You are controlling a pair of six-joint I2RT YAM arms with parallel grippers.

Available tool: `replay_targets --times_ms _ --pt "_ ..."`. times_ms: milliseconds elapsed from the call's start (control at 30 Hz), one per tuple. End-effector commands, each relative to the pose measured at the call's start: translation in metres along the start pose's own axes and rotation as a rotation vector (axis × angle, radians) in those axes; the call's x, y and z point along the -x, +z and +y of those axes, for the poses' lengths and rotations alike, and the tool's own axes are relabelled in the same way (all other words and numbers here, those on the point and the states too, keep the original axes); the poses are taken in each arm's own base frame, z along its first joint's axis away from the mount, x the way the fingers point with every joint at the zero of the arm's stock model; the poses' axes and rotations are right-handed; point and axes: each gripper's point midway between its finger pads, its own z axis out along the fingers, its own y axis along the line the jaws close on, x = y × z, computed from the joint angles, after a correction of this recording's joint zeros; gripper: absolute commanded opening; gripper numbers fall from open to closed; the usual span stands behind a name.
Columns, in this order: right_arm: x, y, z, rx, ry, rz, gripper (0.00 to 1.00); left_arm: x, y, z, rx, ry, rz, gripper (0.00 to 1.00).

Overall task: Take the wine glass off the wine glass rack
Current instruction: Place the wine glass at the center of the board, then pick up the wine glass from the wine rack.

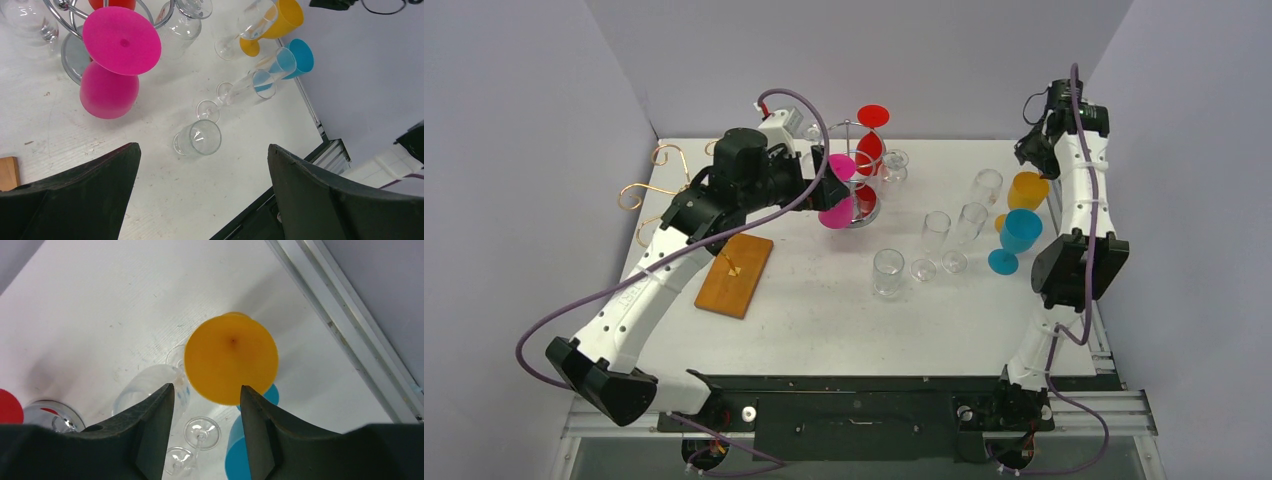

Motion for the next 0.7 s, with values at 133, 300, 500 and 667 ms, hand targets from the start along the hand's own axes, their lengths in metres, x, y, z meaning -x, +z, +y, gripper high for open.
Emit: replay_targets --times_ms 133,300,500,667 --pt "0.030 -0.111 -0.005 0.165 0.090 -0.235 0.55 0.041 0.011 0.012 0.123 -0.134 -0.146 0.96" --pt "0.024 -0.149 0.017 0.340 0.131 -0.317 0.60 0.051 0.022 0.033 0.240 -0.218 -0.210 0.94" --pt "0.005 -0.178 0.036 0.488 0.131 -0.340 0.61 0.056 0.034 0.050 0.326 -0.283 -0.252 0.73" --pt "-0.001 -0.191 0.046 0.584 0.133 -0.344 0.61 0.043 0.051 0.053 0.327 -0.385 -0.254 0.56"
